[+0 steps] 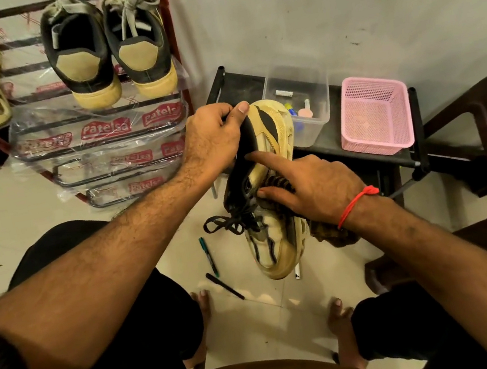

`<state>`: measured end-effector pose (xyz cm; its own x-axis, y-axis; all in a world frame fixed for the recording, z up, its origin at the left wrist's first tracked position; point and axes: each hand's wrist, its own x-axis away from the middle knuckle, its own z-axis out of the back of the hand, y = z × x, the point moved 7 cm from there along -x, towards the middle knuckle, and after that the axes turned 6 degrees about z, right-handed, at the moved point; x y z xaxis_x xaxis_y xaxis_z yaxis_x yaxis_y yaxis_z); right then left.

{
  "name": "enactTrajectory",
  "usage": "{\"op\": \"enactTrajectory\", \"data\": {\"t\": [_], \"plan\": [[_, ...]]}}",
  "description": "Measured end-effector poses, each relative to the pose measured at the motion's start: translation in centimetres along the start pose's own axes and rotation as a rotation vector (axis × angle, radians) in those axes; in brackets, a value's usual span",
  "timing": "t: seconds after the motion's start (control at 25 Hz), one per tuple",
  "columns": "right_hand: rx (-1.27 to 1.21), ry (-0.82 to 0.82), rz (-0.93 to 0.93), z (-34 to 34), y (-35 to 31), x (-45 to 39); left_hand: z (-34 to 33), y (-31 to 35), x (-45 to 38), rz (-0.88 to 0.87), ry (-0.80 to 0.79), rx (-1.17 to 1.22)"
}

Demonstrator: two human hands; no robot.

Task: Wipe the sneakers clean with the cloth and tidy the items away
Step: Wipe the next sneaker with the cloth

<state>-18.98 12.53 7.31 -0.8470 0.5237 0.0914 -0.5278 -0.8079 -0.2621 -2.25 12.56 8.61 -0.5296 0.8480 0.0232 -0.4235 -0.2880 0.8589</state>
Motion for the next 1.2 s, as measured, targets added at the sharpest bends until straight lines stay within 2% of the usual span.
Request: {"op": "enactTrajectory", "data": {"t": [0.12,0.2,0.36,0.44,0.48,0.64,0.76,0.92,1.0,1.2], "plan": [[0.124,-0.051,0.025,-0.1,-0.3,-0.3,-1.6,0.7,0.8,-0.033,-0.091,-0.095],[0.105,-0.049,0.041,0.2,-0.2,-0.3,-2.1,1.3,1.1,-0.116,-0.175,-0.171],[-0.148,-0.036,0.109,1.0,1.7,0.3,-2.6,1.5,1.3,-0.387,-0.434,-0.266],[-0.306,0.008,0.158,2.2,2.7,0.4,-3.6,0.2,2.0,-0.415,-0.602,-0.352],[-0.358,0.035,0.171,3.0,3.2,0.4,-4.1,-0.3,2.3,-0.428,-0.627,-0.406],[-0.430,0.128,0.188,5.2,4.6,0.7,-4.3,-0.1,2.8,-0.542,-0.482,-0.639],[-0.424,0.109,0.175,4.8,5.4,1.0,-4.1,0.9,3.5,-0.635,-0.447,-0.673],[-0.416,0.130,0.126,5.0,7.0,1.2,-3.9,2.5,4.2,-0.837,-0.304,-0.748],[-0.418,0.139,0.115,5.2,7.4,1.2,-4.2,2.6,4.5,-0.851,-0.351,-0.791],[-0.425,0.136,0.131,5.5,7.3,1.1,-6.1,1.4,5.2,-0.709,-0.575,-0.869]]}}
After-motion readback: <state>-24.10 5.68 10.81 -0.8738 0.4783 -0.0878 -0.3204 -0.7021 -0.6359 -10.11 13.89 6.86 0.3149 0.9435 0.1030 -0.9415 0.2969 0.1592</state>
